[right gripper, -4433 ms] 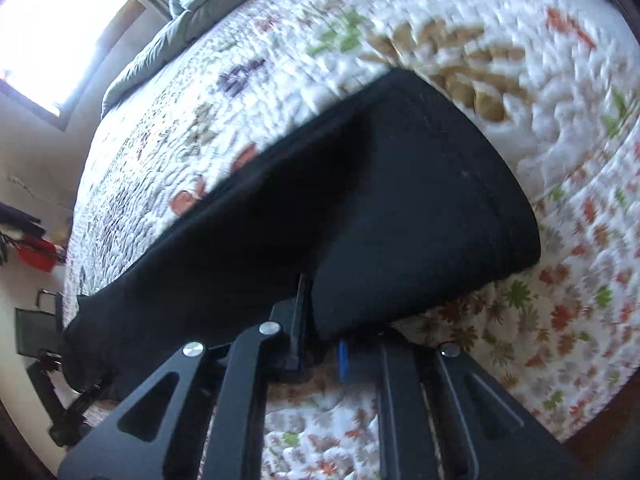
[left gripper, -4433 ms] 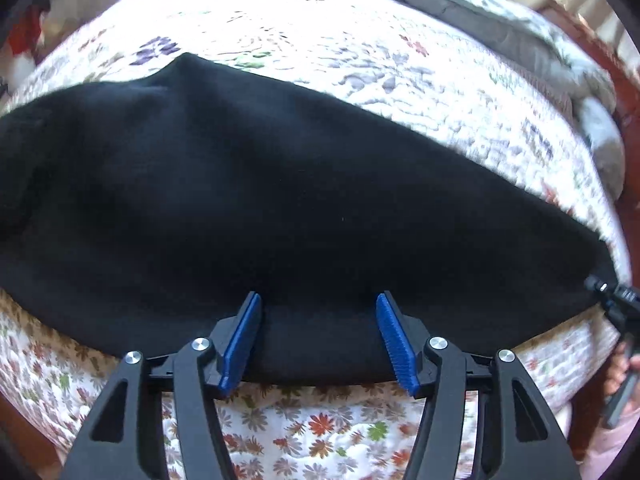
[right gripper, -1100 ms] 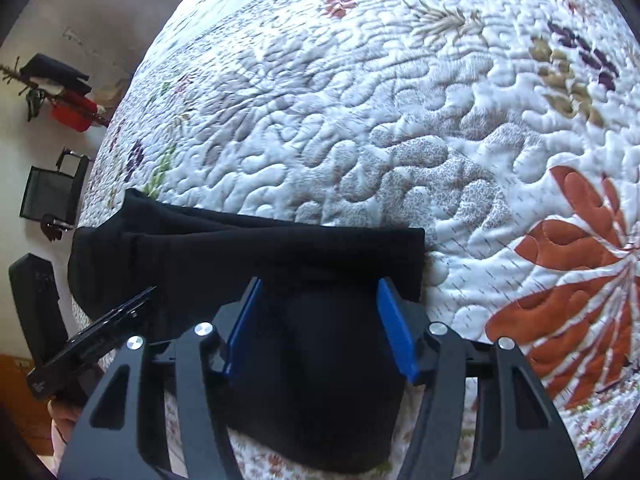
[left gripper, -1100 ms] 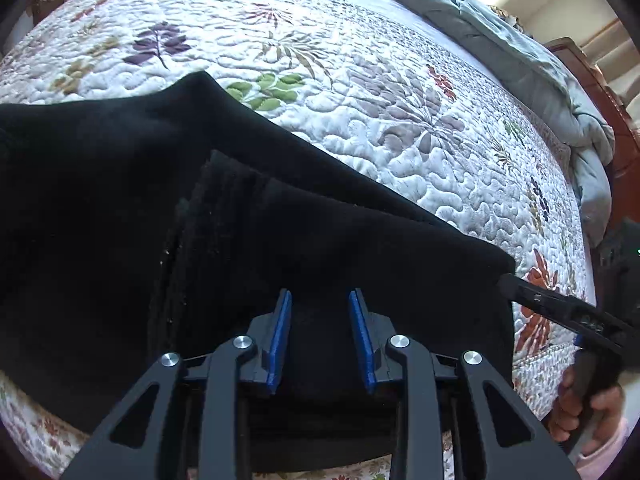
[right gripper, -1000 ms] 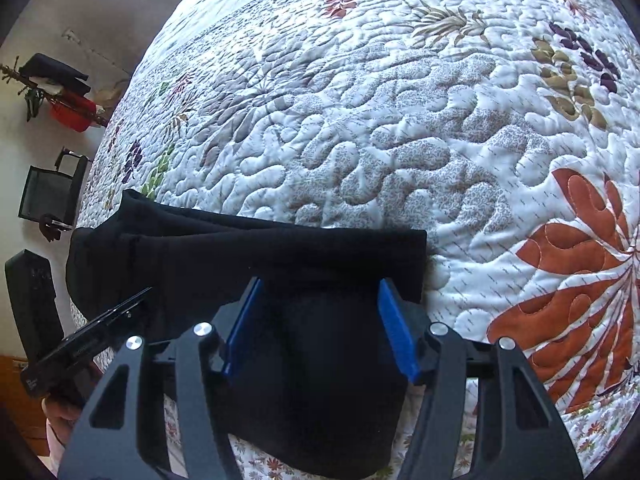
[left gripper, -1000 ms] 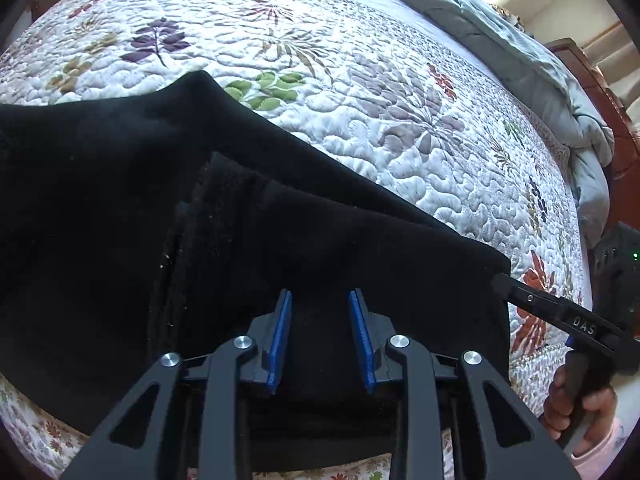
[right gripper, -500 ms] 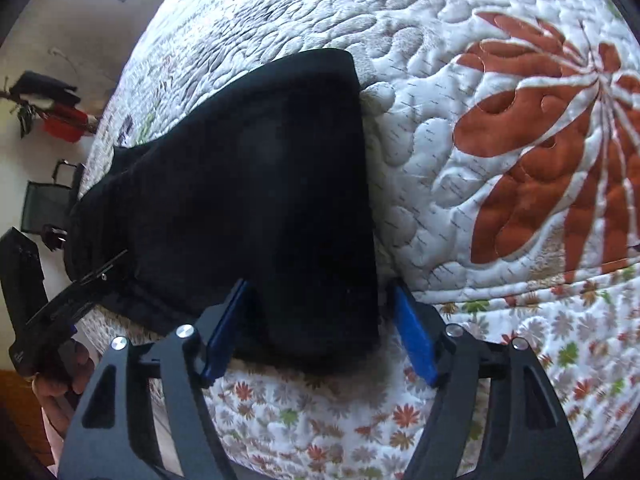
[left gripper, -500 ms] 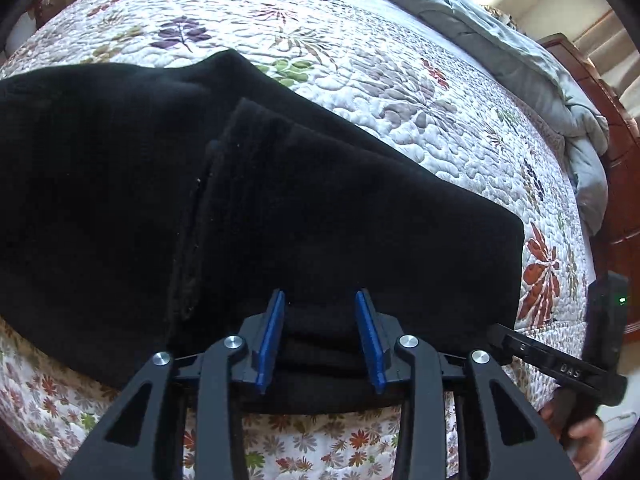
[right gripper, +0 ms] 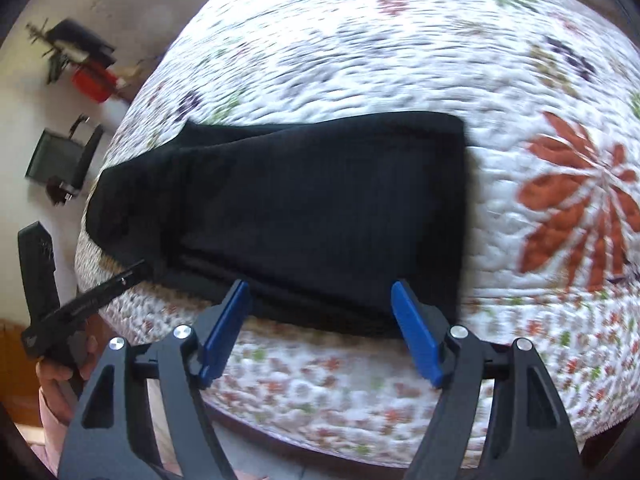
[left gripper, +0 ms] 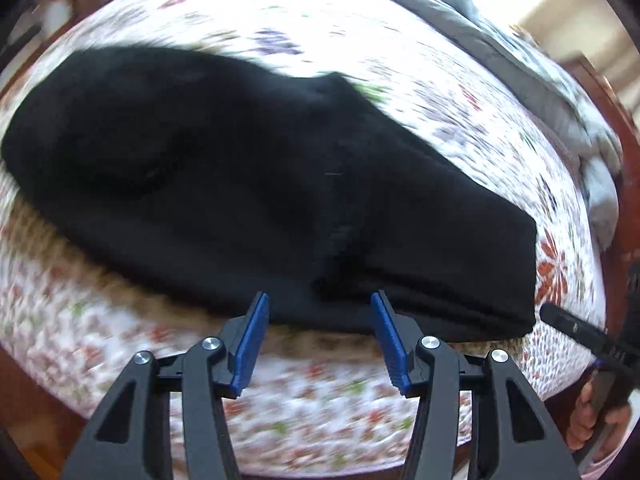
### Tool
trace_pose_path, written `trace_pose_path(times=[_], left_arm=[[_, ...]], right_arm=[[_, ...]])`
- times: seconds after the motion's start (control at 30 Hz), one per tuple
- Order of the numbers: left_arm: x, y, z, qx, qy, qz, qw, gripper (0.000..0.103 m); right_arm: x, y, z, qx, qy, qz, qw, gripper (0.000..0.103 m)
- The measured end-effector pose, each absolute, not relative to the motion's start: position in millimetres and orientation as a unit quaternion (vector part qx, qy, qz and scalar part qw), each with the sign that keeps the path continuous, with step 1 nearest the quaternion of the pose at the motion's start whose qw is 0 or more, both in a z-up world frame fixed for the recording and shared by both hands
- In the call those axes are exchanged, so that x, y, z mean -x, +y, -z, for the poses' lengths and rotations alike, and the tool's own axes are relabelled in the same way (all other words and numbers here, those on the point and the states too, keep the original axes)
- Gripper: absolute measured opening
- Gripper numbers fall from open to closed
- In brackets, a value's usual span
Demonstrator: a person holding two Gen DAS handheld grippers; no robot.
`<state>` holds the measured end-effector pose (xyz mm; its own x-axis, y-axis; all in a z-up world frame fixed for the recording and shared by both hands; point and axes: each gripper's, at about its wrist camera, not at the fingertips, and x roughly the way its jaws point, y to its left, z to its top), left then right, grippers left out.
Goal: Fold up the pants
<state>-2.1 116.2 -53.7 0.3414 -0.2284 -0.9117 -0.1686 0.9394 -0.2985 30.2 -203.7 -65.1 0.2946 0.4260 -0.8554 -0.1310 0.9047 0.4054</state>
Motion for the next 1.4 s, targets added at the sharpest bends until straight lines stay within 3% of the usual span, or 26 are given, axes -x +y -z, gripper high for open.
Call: trace_pose_path(times=[0.5, 0.97, 1.0, 1.13, 1.23, 1.4], left_arm=[[14.2, 302.6, 58.9, 0.338, 0.524, -0.084, 0.777, 0.054], [-24.7, 356.6, 76.2, 0.435, 0.497, -0.086, 0.746, 0.053], [-24.7, 357.5, 76.9, 0.445, 0.490, -0.089, 0.745, 0.051], [-15.5, 357.4, 78.1, 0.462, 0.463, -0.102, 0.750, 0.019], [-10.0, 351.4, 75.5, 0.464, 0.442, -0.110, 0.760, 0.011], [-7.4, 325.3, 42.4, 0.394, 0.402, -0.113, 0.819, 0.008]], right_arm=[[-42.8, -180.0, 97.9, -0.092, 0.598, -0.163, 0.779, 0.078], [-44.6, -170.9, 104.2, -0.074, 0.599, -0.156, 0.782, 0.081], [-45.4, -170.6, 103.9, -0.074, 0.599, -0.157, 0.782, 0.082], [-46.8, -171.4, 104.8, -0.078, 0.598, -0.161, 0.781, 0.084], [-46.7, -171.1, 105.3, -0.080, 0.596, -0.165, 0.781, 0.084], [-46.5, -177.9, 104.6, -0.095, 0.594, -0.173, 0.780, 0.084]])
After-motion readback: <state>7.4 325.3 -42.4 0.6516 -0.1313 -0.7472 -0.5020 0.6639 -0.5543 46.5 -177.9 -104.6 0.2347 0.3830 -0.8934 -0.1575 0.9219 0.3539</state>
